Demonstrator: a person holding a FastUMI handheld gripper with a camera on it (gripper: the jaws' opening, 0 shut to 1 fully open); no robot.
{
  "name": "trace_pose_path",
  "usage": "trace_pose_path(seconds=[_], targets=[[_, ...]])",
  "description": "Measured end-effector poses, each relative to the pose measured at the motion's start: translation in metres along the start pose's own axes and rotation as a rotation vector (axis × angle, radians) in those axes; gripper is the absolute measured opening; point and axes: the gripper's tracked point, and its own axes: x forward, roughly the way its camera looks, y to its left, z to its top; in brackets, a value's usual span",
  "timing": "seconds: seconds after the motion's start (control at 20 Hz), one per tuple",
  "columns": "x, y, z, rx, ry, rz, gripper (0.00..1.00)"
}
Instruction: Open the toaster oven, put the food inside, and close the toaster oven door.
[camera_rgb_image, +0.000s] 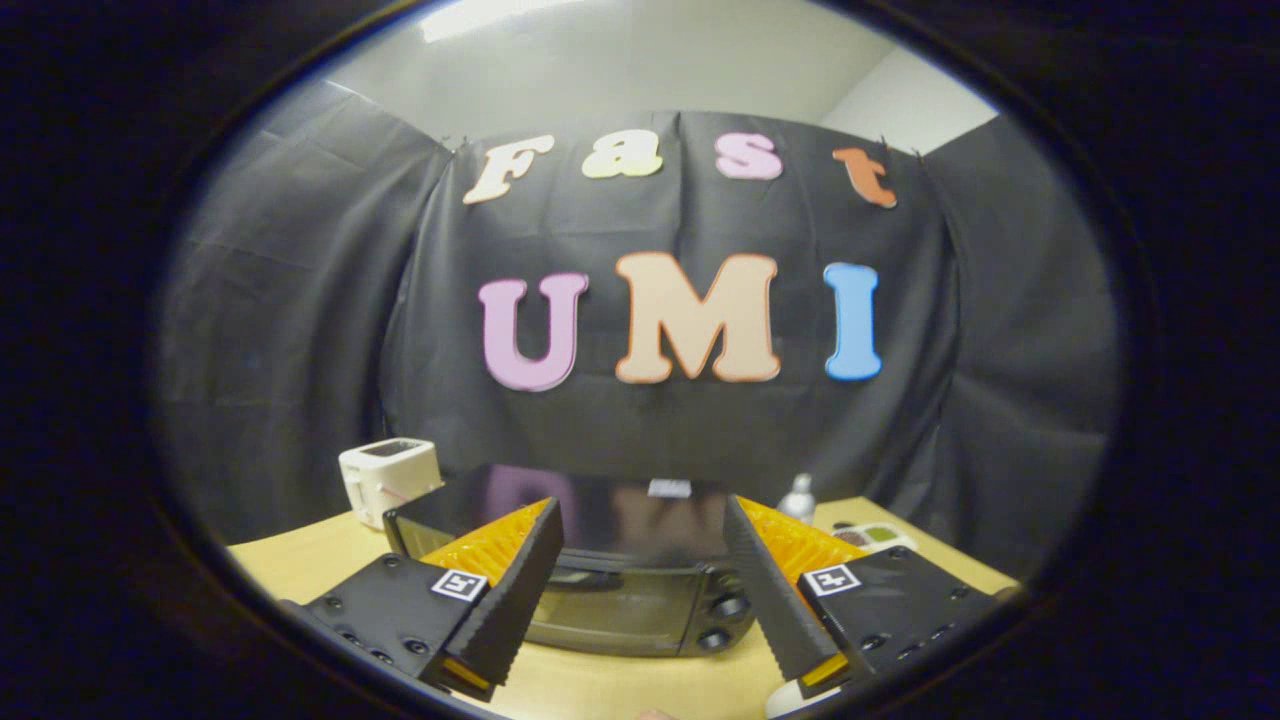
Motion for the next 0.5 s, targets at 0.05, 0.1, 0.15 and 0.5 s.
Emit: trace_pose_path(seconds=[0.05, 0.1, 0.15, 0.5], targets=[[-0.005, -0.008, 0.018, 0.004, -0.021, -0.001, 0.97], [-0.009, -0.021, 0.035, 0.006, -0.044, -0.009, 0.97], [-0.014, -0.034, 0.051, 0.001, -0.062, -0.019, 0.97], [-0.046, -0.122, 0.113, -0.072, -0.172, -0.155, 0.97]])
